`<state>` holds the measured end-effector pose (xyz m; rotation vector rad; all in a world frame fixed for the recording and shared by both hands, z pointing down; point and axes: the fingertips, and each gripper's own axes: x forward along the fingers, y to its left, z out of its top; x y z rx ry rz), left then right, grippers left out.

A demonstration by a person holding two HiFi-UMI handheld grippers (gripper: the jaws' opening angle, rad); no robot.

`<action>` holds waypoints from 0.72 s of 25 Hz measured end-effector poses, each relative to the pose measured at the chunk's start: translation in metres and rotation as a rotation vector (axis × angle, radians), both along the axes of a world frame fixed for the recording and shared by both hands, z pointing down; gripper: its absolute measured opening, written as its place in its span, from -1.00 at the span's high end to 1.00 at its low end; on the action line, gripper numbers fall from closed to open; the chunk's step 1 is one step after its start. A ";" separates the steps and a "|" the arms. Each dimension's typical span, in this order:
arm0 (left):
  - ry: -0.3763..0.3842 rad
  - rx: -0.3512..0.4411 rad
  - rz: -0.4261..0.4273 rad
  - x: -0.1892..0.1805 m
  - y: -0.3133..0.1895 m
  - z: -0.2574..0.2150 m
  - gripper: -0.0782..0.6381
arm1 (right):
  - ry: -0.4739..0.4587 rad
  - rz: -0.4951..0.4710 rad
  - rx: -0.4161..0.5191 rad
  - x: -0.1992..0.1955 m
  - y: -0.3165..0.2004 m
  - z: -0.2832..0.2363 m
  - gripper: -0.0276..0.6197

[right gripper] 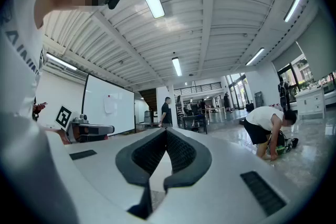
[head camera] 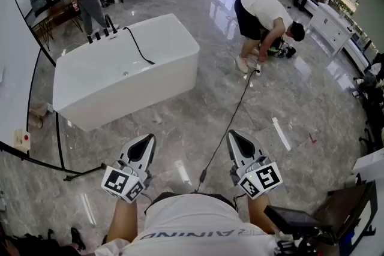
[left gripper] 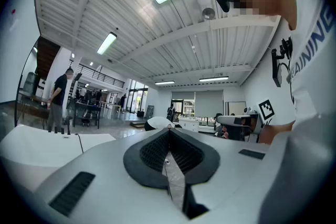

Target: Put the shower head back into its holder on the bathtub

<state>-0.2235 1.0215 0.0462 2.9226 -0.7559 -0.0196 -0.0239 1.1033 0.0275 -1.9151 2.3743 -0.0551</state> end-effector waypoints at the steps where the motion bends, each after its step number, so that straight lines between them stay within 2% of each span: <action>1: 0.000 0.000 0.000 0.000 0.000 -0.001 0.73 | 0.000 -0.001 -0.001 0.000 0.000 0.000 0.89; 18: -0.019 -0.003 0.006 0.003 0.008 0.000 0.73 | -0.006 -0.015 -0.024 -0.001 0.001 0.004 0.89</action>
